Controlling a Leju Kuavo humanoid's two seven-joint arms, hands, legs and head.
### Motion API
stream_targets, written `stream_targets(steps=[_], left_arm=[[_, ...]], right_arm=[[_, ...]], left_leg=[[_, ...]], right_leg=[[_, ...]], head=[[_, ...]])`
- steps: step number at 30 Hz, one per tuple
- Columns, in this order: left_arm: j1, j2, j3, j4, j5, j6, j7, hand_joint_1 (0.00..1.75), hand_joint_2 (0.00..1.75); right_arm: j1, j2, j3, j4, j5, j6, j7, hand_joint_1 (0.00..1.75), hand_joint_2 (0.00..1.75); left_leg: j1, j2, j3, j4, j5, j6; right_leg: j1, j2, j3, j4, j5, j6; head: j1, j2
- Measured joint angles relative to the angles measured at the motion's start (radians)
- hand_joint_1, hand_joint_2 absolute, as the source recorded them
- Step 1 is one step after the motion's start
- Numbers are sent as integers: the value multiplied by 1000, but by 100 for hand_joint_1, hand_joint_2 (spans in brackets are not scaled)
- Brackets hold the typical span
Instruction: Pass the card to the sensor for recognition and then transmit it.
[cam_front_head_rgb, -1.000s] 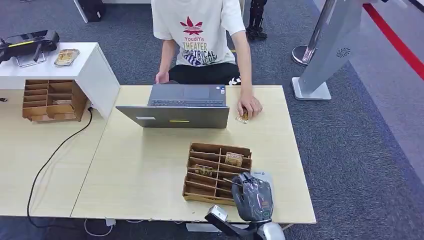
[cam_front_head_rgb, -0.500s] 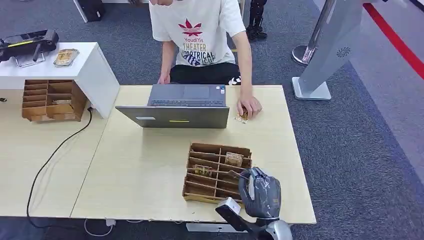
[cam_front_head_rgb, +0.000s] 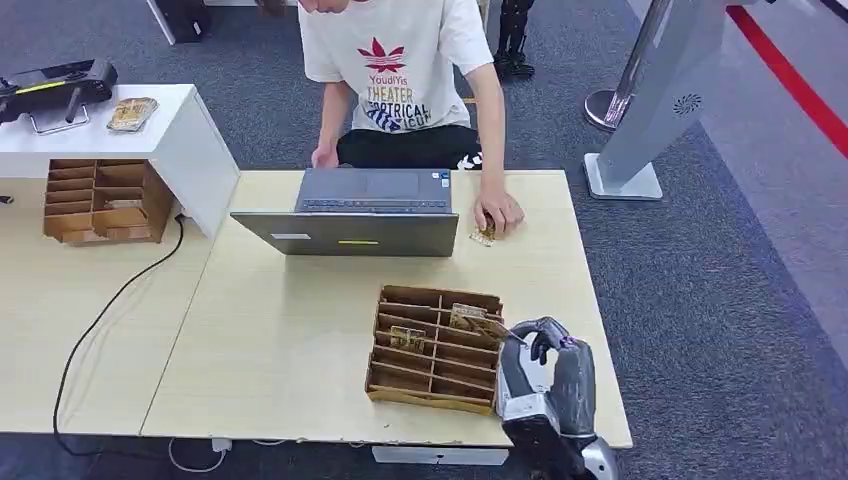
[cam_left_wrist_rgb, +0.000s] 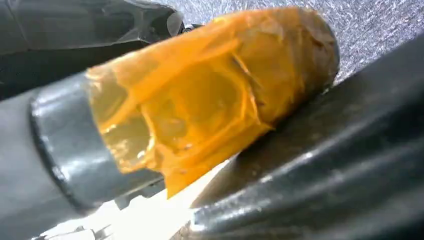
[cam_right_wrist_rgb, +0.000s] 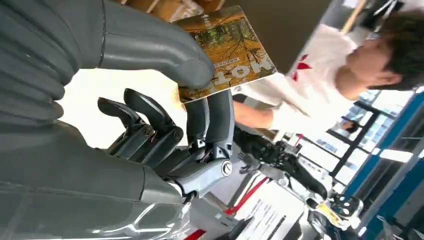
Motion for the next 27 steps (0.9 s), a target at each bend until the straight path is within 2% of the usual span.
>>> stream_targets(steps=[5, 10, 18, 23, 27], left_arm=[[1, 0, 0, 0, 1, 0, -1, 0, 0], [2, 0, 0, 0, 3, 0, -7, 0, 0], [2, 1, 0, 0, -7, -2, -9, 0, 0], [-1, 3, -1, 0, -32, -10, -12, 0, 0], [-6, 9, -11, 0, -58, -23, -16, 0, 0]], right_arm=[[7, -12, 0, -33, -18, 8, -4, 175, 175], [14, -22, 0, -67, -123, 59, -51, 175, 175], [2, -26, 0, -78, -134, 98, -74, 175, 175], [-86, -26, 2, -59, -99, 120, -64, 175, 175], [-197, -21, 15, -12, -79, 139, -30, 175, 175]], left_leg=[[0, 0, 0, 0, 0, 0], [0, 0, 0, 0, 0, 0], [0, 0, -1, 0, 0, 0], [0, 0, -1, 0, 0, 0], [0, 0, 0, 0, 1, 0]], right_leg=[[0, 0, 0, 0, 0, 0], [0, 0, 0, 0, 0, 0], [0, 0, 0, 0, 0, 0], [0, 0, 0, 0, 0, 0], [0, 0, 0, 0, 1, 0]], head=[[0, 0], [0, 0], [0, 0], [0, 0], [0, 0]])
